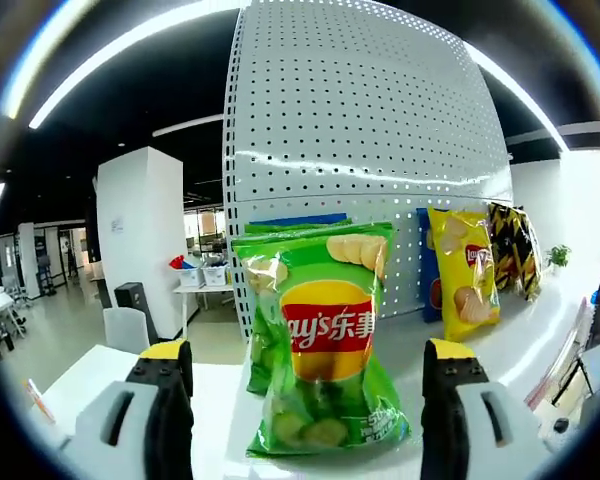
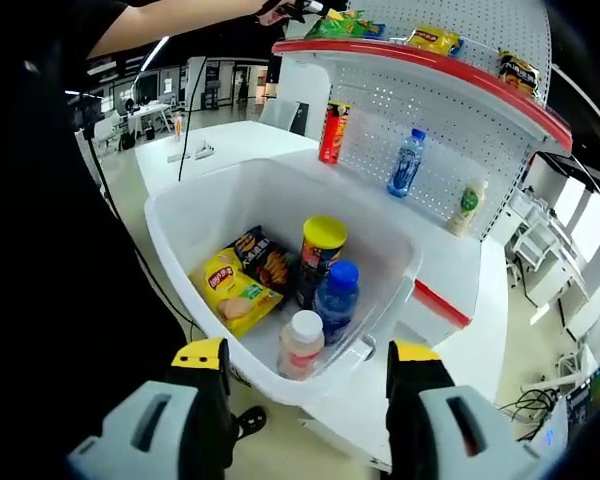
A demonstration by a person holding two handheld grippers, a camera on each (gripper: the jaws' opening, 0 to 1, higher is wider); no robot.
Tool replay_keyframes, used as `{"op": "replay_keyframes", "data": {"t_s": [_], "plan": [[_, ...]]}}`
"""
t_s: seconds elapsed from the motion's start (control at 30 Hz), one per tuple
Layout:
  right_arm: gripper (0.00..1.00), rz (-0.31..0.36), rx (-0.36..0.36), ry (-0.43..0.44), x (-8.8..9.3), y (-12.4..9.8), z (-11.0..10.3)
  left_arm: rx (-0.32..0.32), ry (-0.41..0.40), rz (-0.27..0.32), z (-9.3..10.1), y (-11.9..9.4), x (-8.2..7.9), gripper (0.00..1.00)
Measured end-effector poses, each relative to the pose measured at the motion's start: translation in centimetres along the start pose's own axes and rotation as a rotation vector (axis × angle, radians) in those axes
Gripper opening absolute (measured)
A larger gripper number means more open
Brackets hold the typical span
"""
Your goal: Place the items from the shopping basket onto the snack and drink counter
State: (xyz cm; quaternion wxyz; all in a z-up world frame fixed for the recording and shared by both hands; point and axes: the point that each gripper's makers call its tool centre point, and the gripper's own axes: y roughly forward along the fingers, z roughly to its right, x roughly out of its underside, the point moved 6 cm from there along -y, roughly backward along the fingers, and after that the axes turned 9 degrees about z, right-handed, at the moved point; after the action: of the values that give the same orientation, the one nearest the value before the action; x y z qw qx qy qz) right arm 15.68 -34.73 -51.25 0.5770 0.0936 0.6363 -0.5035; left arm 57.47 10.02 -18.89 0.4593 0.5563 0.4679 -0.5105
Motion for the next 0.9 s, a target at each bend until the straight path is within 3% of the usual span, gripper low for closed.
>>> {"op": "replay_keyframes", "data": {"t_s": [0.13, 0.27, 0.7, 0.9], "plan": [[0.62, 0.013, -0.002, 0.002, -0.2, 0.2, 0.1, -0.005, -0.010, -0.005, -0.2, -0.4, -0.1, 0.95], [0.62, 0.021, -0.023, 0.011, -0.2, 0.4, -0.2, -0.014, -0.008, -0.056, -0.1, -1.1, 0.1, 0.95], [0.62, 0.023, -0.049, 0.012, -0.3, 1.3, -0.3, 0.027, 0.005, -0.034, 1.0, -3.5, -1.4, 0.95], [0.63, 0.022, -0.060, 0.006, -0.5, 1.7, -0.2, 0.034, 0.019, -0.037, 0.9, -4.3, -1.1, 0.95]]}}
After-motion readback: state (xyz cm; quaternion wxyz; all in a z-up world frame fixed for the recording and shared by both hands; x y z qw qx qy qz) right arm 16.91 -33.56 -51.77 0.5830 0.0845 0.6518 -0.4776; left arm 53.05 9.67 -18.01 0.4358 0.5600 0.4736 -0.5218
